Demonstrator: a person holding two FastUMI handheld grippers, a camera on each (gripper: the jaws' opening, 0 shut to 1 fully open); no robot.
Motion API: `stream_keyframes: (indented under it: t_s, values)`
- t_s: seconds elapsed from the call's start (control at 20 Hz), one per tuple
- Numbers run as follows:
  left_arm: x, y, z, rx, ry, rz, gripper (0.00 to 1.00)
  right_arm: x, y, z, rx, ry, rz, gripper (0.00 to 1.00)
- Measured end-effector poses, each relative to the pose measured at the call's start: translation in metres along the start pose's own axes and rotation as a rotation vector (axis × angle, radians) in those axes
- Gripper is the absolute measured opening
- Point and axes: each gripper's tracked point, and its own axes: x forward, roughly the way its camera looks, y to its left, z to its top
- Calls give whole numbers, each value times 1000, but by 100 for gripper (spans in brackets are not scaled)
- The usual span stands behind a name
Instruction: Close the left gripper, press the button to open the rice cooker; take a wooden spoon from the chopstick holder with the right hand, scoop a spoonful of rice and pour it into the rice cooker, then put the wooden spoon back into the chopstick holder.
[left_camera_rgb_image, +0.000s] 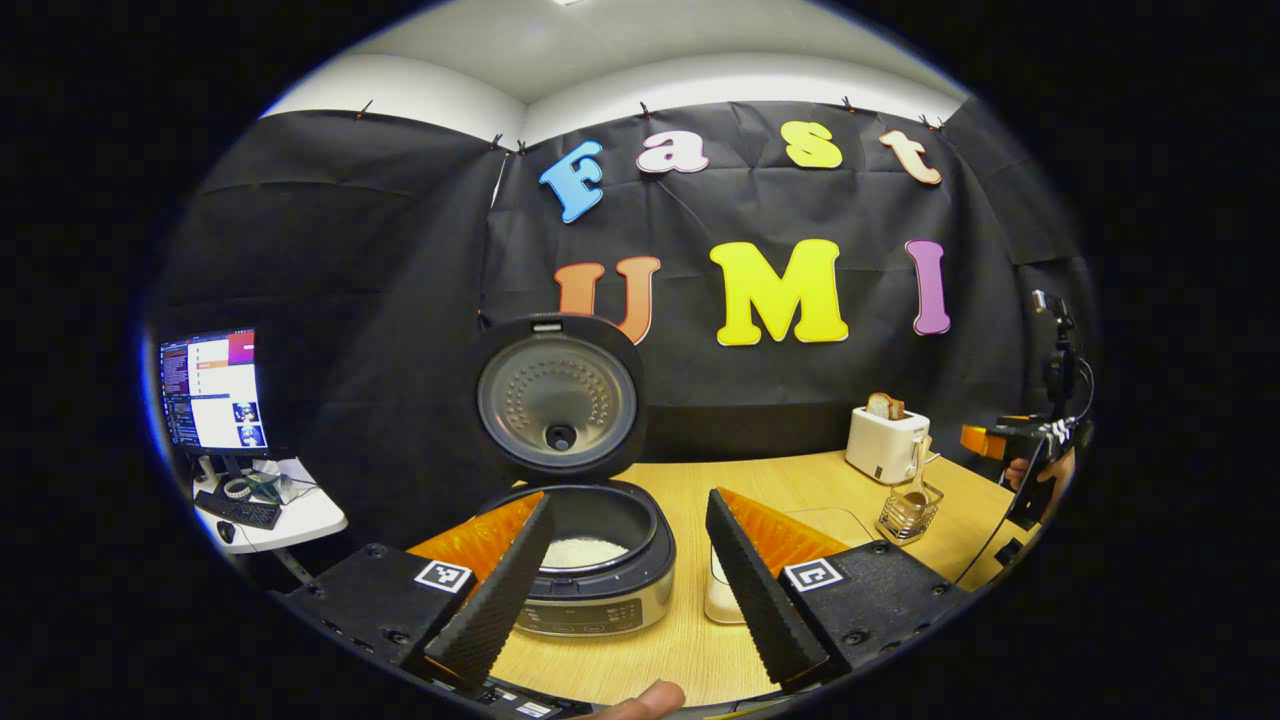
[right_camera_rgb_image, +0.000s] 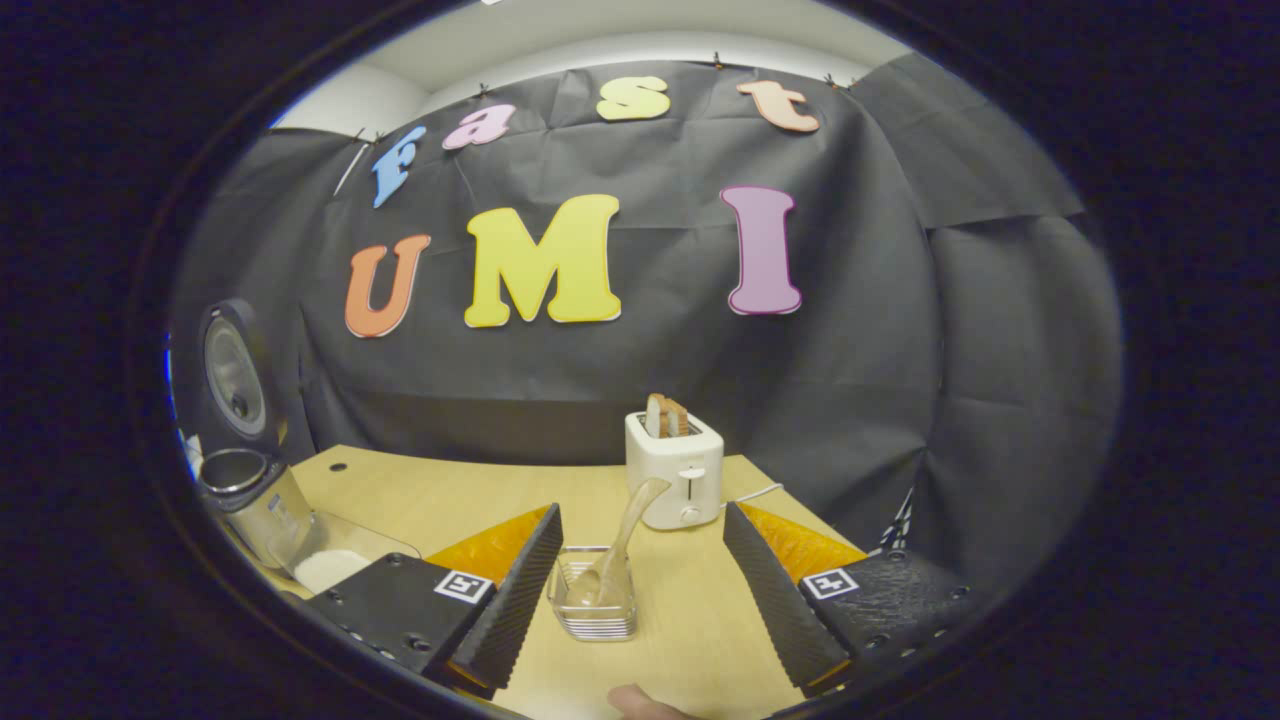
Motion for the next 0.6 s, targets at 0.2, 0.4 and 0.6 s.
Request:
stream_keyframes:
  t_s: [0.2, 0.4, 0.6]
  values:
    - [2, 4, 47, -35, -39, -19, 100, -33, 12, -10, -94, -14, 70, 96]
    - [22, 12, 95, -59, -89, -1, 98, -60, 23, -18, -67, -35, 153, 95]
    - [62, 20, 132, -55, -152, 13, 98, -81, 30, -19, -72, -64, 211, 95]
